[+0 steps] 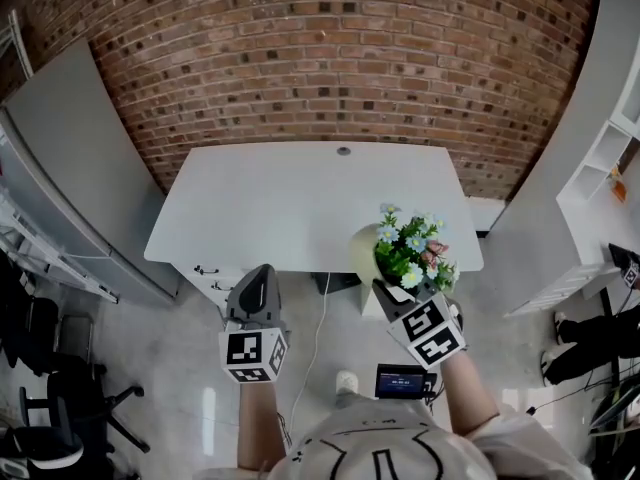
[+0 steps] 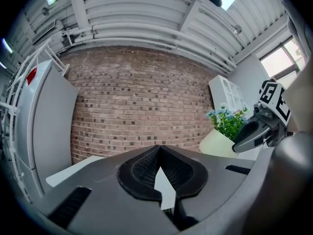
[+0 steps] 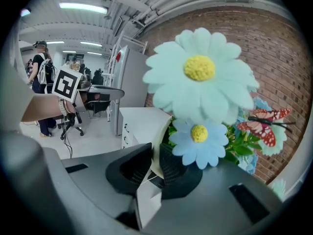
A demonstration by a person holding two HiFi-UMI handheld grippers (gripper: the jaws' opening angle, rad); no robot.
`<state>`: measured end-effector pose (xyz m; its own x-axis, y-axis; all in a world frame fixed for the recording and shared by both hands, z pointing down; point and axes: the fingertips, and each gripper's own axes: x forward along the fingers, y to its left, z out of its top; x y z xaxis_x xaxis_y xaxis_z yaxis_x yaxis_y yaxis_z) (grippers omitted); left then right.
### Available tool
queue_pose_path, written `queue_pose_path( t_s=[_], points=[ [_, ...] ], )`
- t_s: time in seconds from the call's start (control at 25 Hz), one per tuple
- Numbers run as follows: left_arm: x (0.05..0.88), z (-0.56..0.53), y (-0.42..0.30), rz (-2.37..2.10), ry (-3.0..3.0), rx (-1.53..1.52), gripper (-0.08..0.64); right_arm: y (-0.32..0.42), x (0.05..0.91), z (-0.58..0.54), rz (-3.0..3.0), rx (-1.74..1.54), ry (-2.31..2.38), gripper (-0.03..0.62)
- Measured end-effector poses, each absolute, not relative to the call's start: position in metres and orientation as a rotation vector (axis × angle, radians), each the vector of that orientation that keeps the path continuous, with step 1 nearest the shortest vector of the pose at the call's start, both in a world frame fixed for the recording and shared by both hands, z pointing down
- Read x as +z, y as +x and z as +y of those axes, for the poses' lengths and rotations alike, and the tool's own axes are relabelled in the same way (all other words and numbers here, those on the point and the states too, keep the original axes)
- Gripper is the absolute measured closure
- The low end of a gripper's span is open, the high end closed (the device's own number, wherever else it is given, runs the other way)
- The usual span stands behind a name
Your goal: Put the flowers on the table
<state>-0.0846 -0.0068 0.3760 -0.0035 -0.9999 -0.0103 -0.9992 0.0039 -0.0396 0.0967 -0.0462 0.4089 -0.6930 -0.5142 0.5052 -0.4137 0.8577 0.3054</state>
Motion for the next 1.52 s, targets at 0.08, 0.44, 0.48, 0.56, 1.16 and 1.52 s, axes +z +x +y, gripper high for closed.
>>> queue_pose_path(
  t_s=[0.08, 0.44, 0.48, 0.56, 1.16, 1.52],
  points=[
    [0.374, -0.028, -0.088, 2.202, -2.188, -0.035, 0.548, 0.095, 0.408, -0.067, -2.447, -0.204, 0.682, 0.551],
    [0.370, -0.093, -0.094, 2.213, -2.192, -0.005, 0.548, 0.085, 0.409, -0.144, -2.497, -0.147, 0.691, 0.551],
    [0.370, -0.098, -0.096, 2.218, -2.189, -0.009, 0.548, 0.083, 0.408, -0.149, -2.501, -0.147, 0.688, 0.551],
    [0.371, -0.106, -0.100, 2.231, -2.188, -0.018, 0.548, 0.079, 0.408, -0.159, -2.508, -0.144, 0.688, 0.551],
    [0.384, -0.173, -0.132, 2.142, -2.285, -0.071, 0.548, 0.043, 0.427, -0.208, -2.436, -0.119, 0.682, 0.551],
    [0.387, -0.242, -0.193, 2.107, -2.337, -0.082, 0.548, -0.016, 0.440, -0.265, -2.370, -0.084, 0.648, 0.551]
  ],
)
